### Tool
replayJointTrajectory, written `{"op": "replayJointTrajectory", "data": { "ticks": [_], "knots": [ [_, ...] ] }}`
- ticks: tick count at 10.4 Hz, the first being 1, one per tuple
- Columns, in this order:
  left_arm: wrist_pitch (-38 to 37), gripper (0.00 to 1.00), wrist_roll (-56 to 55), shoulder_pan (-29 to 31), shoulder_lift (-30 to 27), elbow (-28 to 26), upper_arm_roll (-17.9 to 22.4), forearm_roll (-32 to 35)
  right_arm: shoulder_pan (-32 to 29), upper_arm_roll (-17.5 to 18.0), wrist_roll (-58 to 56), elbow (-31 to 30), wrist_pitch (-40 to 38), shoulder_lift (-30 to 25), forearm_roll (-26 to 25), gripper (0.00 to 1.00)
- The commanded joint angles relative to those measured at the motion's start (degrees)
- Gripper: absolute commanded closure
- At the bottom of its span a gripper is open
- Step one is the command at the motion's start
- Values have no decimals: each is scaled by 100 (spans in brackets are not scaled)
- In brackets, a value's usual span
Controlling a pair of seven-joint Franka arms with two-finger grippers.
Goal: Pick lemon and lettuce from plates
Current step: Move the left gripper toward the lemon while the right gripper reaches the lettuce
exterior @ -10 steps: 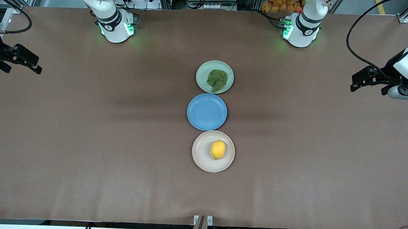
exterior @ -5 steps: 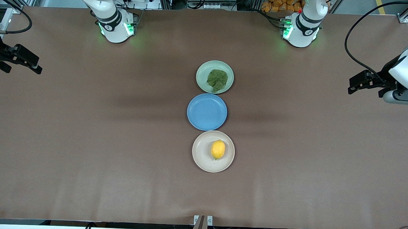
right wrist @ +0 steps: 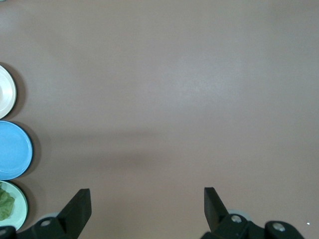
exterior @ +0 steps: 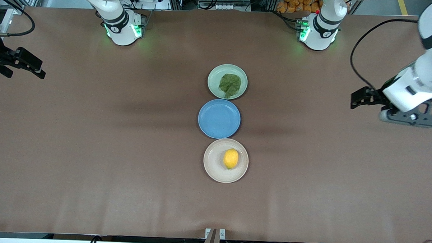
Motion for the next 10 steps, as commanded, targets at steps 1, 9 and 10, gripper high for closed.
{"op": "replayJointTrajectory", "data": {
  "ticks": [1,9,10],
  "knots": [
    [385,0,-124,-415,421,54,2,-29,153,0,242,68,-38,57,10,0],
    [2177,0,-1039,-1444,1766,116,-42,-47,1619,9,2113,-494,305,188,-121,0],
    [2363,0,-1039,-1514,1872,116,-42,-47,1874,9,2385,-530,305,241,-235,0]
  ]
}}
